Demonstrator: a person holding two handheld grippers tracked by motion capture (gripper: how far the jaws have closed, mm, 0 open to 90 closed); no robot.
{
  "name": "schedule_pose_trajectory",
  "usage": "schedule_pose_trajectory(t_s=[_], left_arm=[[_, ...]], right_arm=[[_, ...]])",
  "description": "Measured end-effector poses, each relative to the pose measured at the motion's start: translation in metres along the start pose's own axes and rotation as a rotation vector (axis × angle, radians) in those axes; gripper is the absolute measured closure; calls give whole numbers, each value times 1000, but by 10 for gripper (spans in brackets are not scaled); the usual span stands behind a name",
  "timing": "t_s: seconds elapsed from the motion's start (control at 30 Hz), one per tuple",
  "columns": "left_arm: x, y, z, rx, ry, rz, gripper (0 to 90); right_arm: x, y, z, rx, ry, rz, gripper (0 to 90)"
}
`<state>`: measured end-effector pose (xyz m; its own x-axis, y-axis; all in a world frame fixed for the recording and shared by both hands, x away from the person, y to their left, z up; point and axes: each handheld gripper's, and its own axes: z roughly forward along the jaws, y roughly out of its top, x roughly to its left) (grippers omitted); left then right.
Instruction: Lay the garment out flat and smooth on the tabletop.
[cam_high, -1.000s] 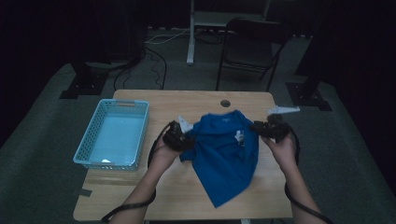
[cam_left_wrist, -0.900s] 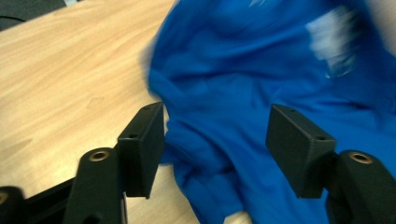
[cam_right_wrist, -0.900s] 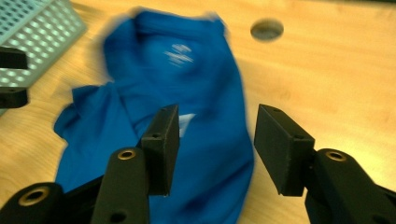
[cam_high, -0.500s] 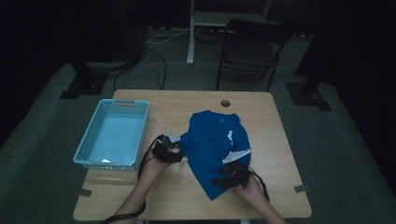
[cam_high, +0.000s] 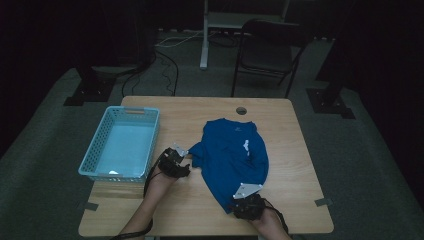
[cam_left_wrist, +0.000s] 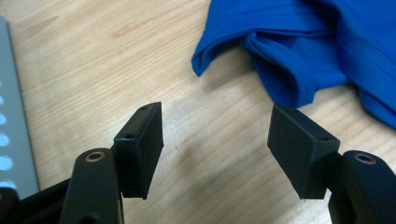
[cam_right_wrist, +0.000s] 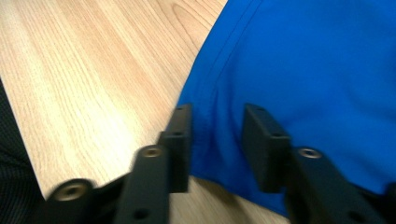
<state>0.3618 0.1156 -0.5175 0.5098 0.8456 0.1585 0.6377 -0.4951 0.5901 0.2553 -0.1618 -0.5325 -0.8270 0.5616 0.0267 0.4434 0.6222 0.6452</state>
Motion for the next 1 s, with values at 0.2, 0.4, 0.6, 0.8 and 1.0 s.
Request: schedule_pose_trajectory(t_s=[0.2,0.4,0.6,0.8,1.0], left_arm=[[2,-10,-2,-7,5,10,361],[7,-14,-1,-62,3,20,362],[8,-3,10,-96,35,42,432],[7,8,26,-90,52,86,621],[1,10,9,-107,-13,75,881]], right_arm=[[-8,-4,-10,18,-5,9,885],[-21,-15,-29,1,-6,71,885],[-31,-21,-41,-15,-20,102,885],[-34,-22,-45,-23,-16,112,885],[-37,-23,-60,-59,-7,124,885]])
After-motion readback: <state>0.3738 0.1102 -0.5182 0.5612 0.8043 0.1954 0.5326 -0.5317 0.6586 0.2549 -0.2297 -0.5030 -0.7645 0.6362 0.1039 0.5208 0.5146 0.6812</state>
